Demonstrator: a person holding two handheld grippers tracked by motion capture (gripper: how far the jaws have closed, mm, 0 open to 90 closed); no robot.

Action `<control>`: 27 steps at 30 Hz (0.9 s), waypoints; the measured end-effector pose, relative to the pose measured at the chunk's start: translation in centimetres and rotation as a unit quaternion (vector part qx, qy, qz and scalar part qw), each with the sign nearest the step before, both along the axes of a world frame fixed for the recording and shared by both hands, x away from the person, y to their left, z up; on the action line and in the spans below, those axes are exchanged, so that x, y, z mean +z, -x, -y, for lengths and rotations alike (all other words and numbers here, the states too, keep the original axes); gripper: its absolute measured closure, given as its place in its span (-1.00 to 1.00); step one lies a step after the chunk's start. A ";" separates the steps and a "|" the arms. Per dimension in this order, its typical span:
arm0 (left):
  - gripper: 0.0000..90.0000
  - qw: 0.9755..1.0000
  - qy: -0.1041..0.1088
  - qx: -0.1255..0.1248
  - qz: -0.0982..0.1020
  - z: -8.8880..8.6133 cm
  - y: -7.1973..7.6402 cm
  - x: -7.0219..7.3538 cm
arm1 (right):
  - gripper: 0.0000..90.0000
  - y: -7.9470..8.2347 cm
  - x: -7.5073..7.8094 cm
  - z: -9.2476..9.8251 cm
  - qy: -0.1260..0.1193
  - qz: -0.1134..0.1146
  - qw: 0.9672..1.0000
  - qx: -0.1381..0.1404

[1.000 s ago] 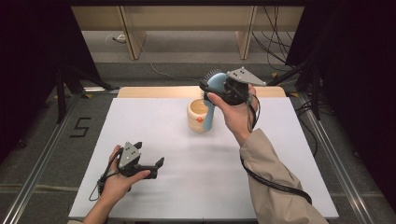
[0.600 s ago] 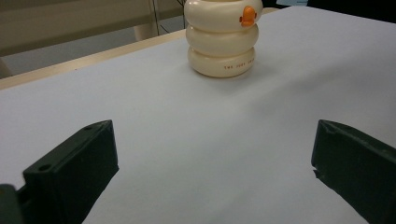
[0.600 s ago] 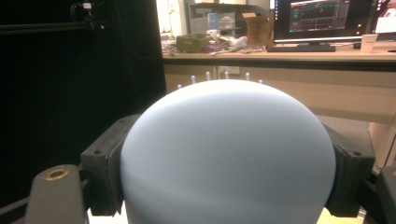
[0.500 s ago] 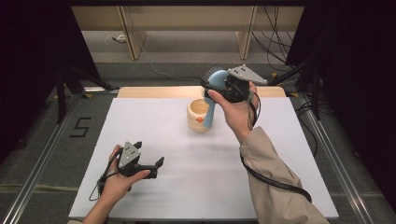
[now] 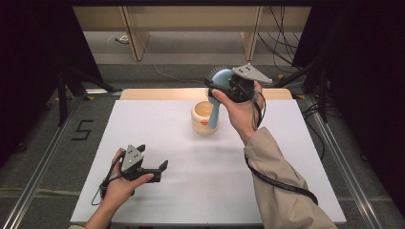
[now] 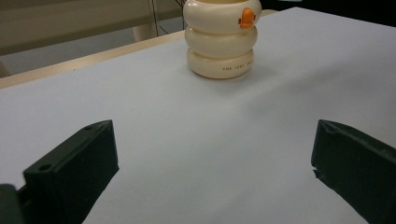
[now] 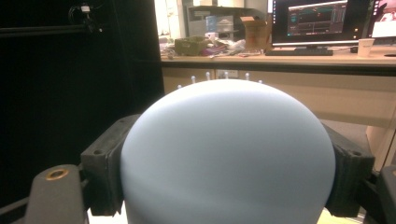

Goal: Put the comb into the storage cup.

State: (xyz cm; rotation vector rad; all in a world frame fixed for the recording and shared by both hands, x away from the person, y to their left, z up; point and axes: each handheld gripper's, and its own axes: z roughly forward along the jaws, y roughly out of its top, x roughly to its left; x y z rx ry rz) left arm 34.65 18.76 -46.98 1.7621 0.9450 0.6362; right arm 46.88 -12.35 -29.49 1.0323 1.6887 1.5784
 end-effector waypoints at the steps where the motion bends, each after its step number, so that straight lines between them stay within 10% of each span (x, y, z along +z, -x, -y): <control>1: -1.00 1.000 -0.001 0.000 0.000 0.0 0.0 0.0 | -0.55 0.0 0.0 0.0 0.000 0.000 1.000 0.000; 27: -1.00 1.000 -0.001 0.001 0.000 0.0 0.0 0.0 | -0.55 -0.6 0.2 0.1 -0.003 0.001 1.000 -0.006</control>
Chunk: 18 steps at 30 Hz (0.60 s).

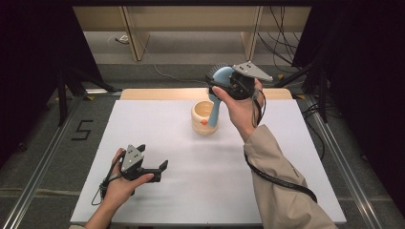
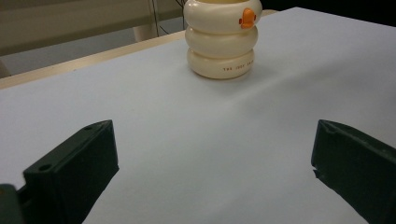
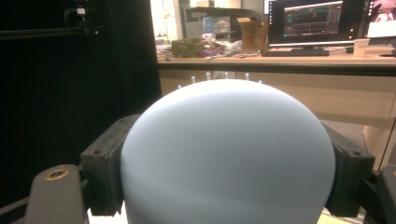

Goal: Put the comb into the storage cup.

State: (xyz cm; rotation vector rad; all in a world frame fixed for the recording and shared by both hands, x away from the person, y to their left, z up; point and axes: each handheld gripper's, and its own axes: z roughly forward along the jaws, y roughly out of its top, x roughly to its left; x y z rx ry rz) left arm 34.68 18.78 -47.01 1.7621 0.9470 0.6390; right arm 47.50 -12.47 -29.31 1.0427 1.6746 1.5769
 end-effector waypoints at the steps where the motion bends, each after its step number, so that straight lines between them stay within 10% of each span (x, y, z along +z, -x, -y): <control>1: -1.00 1.000 -0.001 0.000 -0.001 0.0 0.0 0.0 | -0.55 0.0 0.0 0.0 0.000 0.000 1.000 0.000; 18: -1.00 1.000 0.002 0.001 0.000 0.0 0.0 0.0 | -0.55 -0.3 0.5 -0.3 -0.003 0.005 1.000 0.000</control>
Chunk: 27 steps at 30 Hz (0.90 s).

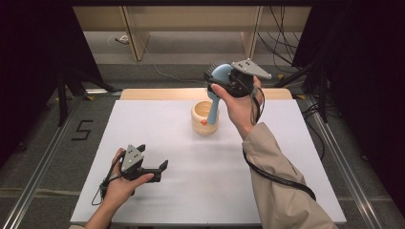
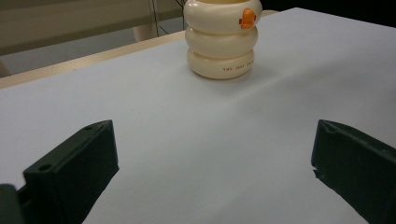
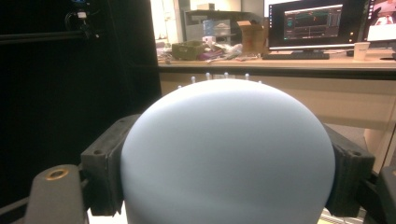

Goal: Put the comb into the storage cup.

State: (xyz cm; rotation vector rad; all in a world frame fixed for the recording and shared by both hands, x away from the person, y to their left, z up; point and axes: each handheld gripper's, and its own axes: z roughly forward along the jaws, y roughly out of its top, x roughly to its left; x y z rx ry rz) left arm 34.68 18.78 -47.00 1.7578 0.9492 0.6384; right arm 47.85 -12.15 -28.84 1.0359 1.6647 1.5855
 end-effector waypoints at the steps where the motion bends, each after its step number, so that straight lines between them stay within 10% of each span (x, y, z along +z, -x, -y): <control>1: -1.00 1.000 0.000 0.000 0.000 0.0 0.0 0.0 | -0.55 0.0 0.0 0.0 -0.001 0.000 1.000 0.000; 27: -1.00 1.000 0.000 0.000 -0.001 0.0 0.0 -0.1 | -0.55 -0.9 0.1 -0.1 -0.006 0.003 1.000 -0.006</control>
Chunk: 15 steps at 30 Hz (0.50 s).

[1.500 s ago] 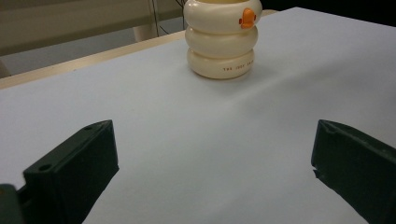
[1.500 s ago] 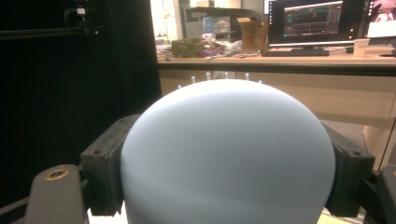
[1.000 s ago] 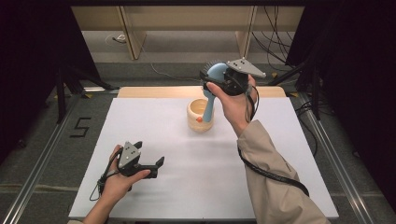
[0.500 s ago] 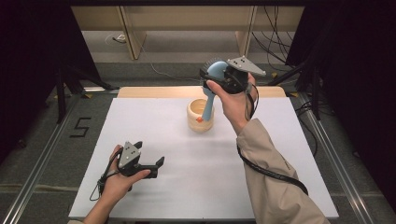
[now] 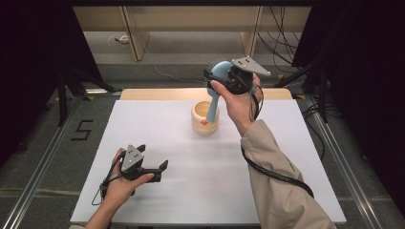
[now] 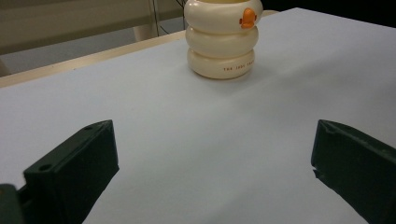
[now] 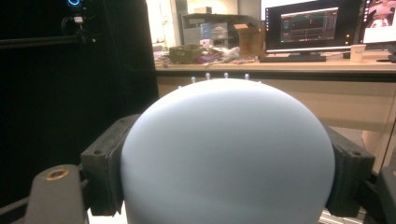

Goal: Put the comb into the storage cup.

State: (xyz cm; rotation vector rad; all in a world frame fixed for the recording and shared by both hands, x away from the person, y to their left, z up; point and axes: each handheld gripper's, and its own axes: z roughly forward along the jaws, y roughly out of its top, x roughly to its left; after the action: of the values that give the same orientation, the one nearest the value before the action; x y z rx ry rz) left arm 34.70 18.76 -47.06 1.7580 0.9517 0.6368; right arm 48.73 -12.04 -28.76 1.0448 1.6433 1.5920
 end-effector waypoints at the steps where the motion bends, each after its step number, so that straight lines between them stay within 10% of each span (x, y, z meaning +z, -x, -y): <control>1: -1.00 1.000 0.000 0.000 0.000 0.0 0.0 0.0 | -0.55 0.0 0.0 0.0 0.000 -0.001 1.000 0.000; 15: -0.99 1.000 0.002 0.002 0.000 -0.1 -0.1 0.0 | -0.55 -0.6 -0.1 0.0 -0.004 0.004 1.000 -0.003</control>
State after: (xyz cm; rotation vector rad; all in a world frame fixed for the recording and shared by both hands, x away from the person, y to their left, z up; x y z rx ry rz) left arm 34.76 18.86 -47.09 1.7528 0.9560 0.6370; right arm 49.36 -12.02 -28.82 1.0463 1.6284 1.5968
